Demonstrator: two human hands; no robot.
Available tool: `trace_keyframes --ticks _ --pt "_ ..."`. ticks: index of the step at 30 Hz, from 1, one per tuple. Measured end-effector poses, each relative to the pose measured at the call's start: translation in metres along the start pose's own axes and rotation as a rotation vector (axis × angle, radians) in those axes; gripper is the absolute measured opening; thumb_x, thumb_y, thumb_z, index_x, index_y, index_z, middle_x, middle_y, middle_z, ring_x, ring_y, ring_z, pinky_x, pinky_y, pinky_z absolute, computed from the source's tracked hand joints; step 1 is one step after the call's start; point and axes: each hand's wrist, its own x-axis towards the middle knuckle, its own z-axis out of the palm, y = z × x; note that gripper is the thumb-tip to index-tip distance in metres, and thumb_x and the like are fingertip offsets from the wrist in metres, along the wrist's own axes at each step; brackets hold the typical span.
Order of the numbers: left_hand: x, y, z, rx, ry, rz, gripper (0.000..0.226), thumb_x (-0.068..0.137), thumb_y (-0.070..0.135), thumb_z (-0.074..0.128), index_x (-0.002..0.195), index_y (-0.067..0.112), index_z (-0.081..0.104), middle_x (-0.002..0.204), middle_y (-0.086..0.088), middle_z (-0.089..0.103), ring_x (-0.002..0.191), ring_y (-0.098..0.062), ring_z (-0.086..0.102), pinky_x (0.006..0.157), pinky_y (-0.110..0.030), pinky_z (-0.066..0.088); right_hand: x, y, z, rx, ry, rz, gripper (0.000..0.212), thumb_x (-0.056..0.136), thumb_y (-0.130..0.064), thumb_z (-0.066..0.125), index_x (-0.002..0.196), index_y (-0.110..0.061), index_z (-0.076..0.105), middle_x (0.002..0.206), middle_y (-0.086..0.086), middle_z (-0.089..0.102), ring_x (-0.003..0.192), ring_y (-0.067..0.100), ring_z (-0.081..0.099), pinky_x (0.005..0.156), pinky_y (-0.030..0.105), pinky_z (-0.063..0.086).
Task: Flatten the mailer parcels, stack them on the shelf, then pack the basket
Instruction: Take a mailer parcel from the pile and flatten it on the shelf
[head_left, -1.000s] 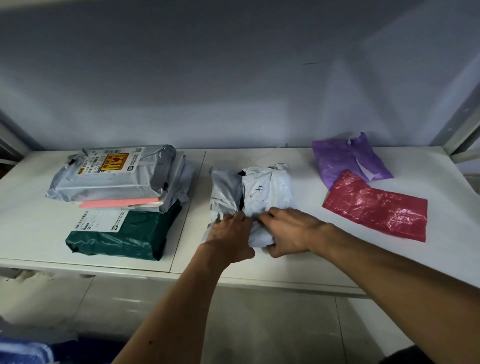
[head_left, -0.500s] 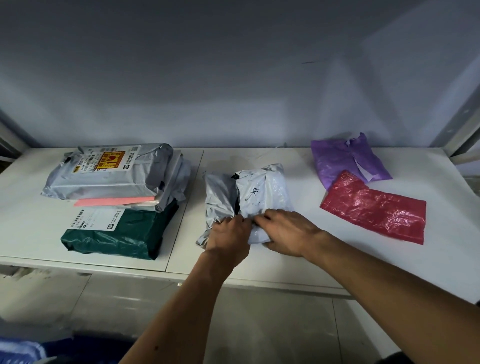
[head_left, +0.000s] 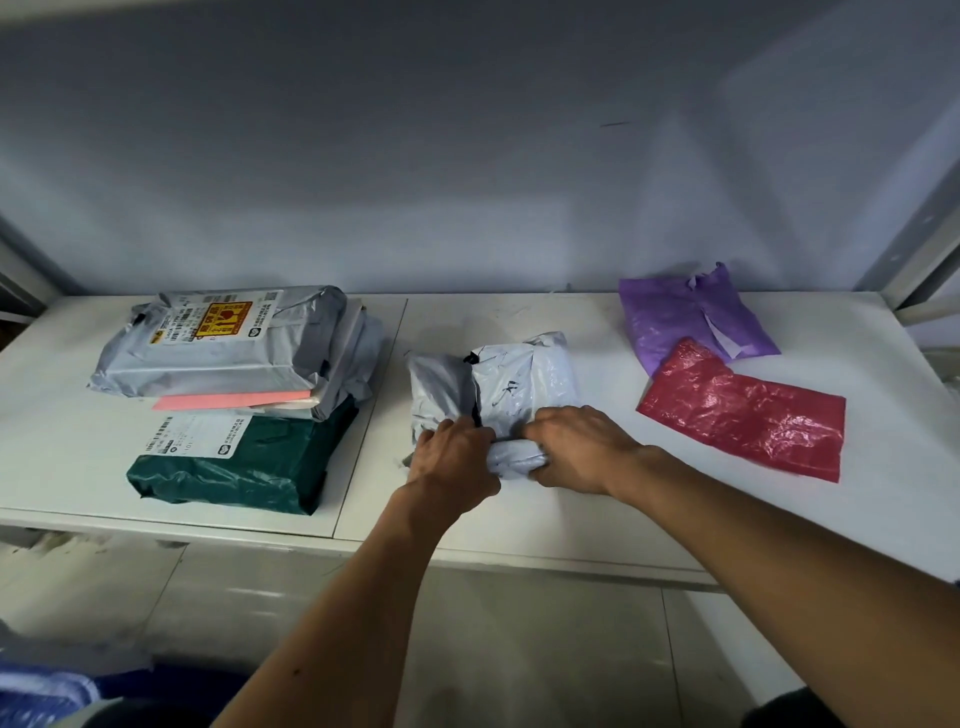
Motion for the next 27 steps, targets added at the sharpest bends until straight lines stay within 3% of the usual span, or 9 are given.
trace_keyframes --ticks 5,8,11,16,20,24,27 --pt "0.000 0.001 -0.009 -0.008 -0.084 -0.011 0.036 0.076 0.030 0.071 0.111 0.022 0.068 0.105 -0.003 0.067 0.094 -0.024 0.065 0.079 -0.030 0.051 0.002 0.006 -0.002 0.059 -0.082 0.027 0.039 0.083 -0.045 0.061 0.118 -0.028 0.059 0.111 0.002 0.064 0.103 0.026 0.059 0.078 0.032 0.046" --pt "0.001 0.000 -0.011 -0.050 -0.114 -0.027 0.045 0.075 0.032 0.075 0.116 0.022 0.059 0.107 -0.003 0.067 0.095 -0.025 0.064 0.082 -0.032 0.053 0.006 0.009 -0.004 0.097 -0.147 0.055 0.042 0.080 -0.045 0.065 0.117 -0.028 0.057 0.112 0.003 0.062 0.100 0.026 0.058 0.075 0.032 0.046" --pt "0.003 -0.004 -0.012 -0.088 -0.155 -0.035 0.055 0.073 0.035 0.078 0.116 0.022 0.047 0.108 -0.006 0.065 0.096 -0.029 0.063 0.086 -0.039 0.054 0.011 0.013 -0.006 0.138 -0.209 0.093 0.052 0.076 -0.049 0.069 0.122 -0.028 0.055 0.117 0.002 0.060 0.103 0.025 0.056 0.083 0.035 0.049" --pt "0.009 -0.006 -0.010 -0.012 -0.203 0.051 0.059 0.074 0.040 0.076 0.119 0.023 0.042 0.115 -0.004 0.064 0.102 -0.031 0.062 0.091 -0.038 0.047 0.014 0.017 -0.008 0.197 -0.265 0.100 0.042 0.079 -0.051 0.070 0.109 -0.023 0.062 0.106 -0.001 0.061 0.101 0.023 0.057 0.083 0.032 0.047" --pt "0.009 -0.011 0.003 0.121 -0.060 0.147 0.068 0.074 0.049 0.072 0.130 0.026 0.040 0.126 -0.003 0.059 0.113 -0.029 0.057 0.098 -0.042 0.041 0.017 0.021 -0.009 0.231 -0.276 0.103 0.046 0.079 -0.052 0.071 0.113 -0.023 0.063 0.104 -0.003 0.057 0.105 0.022 0.056 0.081 0.028 0.042" --pt "-0.002 -0.019 0.008 0.225 0.211 0.344 0.087 0.073 0.045 0.076 0.142 0.023 0.027 0.130 -0.006 0.052 0.110 -0.029 0.055 0.093 -0.043 0.044 0.016 0.023 -0.012 0.372 -0.266 0.139 0.062 0.079 -0.049 0.073 0.134 -0.028 0.054 0.129 -0.003 0.056 0.119 0.019 0.052 0.100 0.030 0.042" --pt "-0.006 -0.022 0.011 0.220 0.301 0.407 0.065 0.080 0.045 0.069 0.134 0.021 0.041 0.119 -0.005 0.058 0.098 -0.029 0.059 0.085 -0.042 0.047 0.018 0.025 -0.010 0.386 -0.303 0.133 0.063 0.081 -0.048 0.072 0.137 -0.028 0.051 0.134 -0.003 0.054 0.122 0.019 0.050 0.102 0.029 0.040"
